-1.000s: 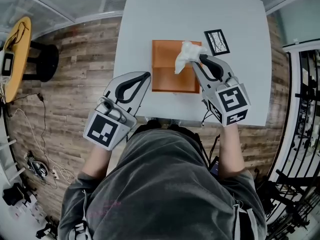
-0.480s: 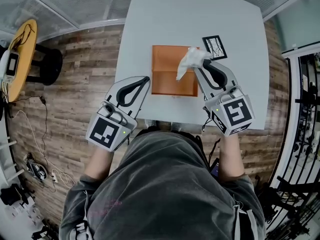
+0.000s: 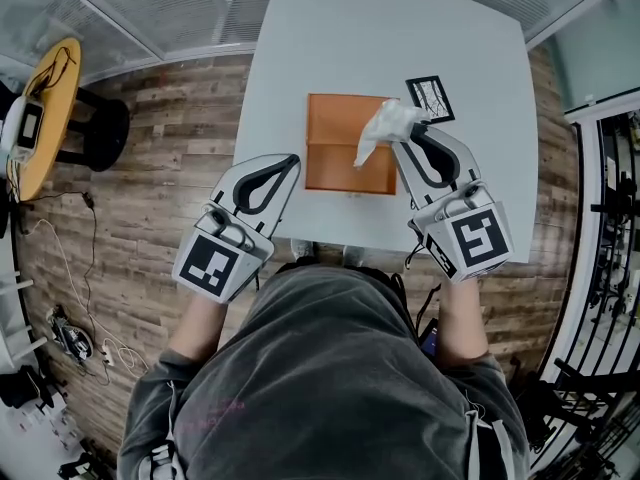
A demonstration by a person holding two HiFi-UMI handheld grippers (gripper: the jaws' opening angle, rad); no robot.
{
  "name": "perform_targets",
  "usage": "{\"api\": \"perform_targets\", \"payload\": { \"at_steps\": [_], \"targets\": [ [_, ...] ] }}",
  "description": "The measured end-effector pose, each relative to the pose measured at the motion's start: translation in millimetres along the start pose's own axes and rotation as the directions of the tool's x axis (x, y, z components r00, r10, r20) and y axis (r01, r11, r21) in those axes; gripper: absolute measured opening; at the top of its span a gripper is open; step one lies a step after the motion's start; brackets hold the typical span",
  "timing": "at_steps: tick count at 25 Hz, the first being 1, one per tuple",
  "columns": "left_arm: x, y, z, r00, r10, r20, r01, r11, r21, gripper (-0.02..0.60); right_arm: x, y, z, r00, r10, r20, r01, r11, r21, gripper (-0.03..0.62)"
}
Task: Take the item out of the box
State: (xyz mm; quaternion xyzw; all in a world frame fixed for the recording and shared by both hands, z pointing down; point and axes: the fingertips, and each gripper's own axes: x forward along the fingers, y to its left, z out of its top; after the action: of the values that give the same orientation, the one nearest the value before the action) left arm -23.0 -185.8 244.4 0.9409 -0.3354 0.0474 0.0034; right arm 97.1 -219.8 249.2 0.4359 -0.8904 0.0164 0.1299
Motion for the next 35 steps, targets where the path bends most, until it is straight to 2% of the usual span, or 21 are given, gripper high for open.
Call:
{"api": "perform_targets", "payload": {
  "at_steps": [13,35],
  "targets": [
    [-2.2,-0.5,0.0,1.000,-0.004,-0.003,0.004,1.000,-0.006,0.008,-1.3,3.5,6.8,1.000,0.004,0.016,-0.004,1.000,0.000,0.074],
    [3.7,-0.5,1.3,1.000,-0.006,-0.008,0.006,1.000,-0.009,0.008,2.1,1.1,-1.1,0.999,0.002,-0.035,-0.004,0.999,-0.038,0.072]
  ]
}}
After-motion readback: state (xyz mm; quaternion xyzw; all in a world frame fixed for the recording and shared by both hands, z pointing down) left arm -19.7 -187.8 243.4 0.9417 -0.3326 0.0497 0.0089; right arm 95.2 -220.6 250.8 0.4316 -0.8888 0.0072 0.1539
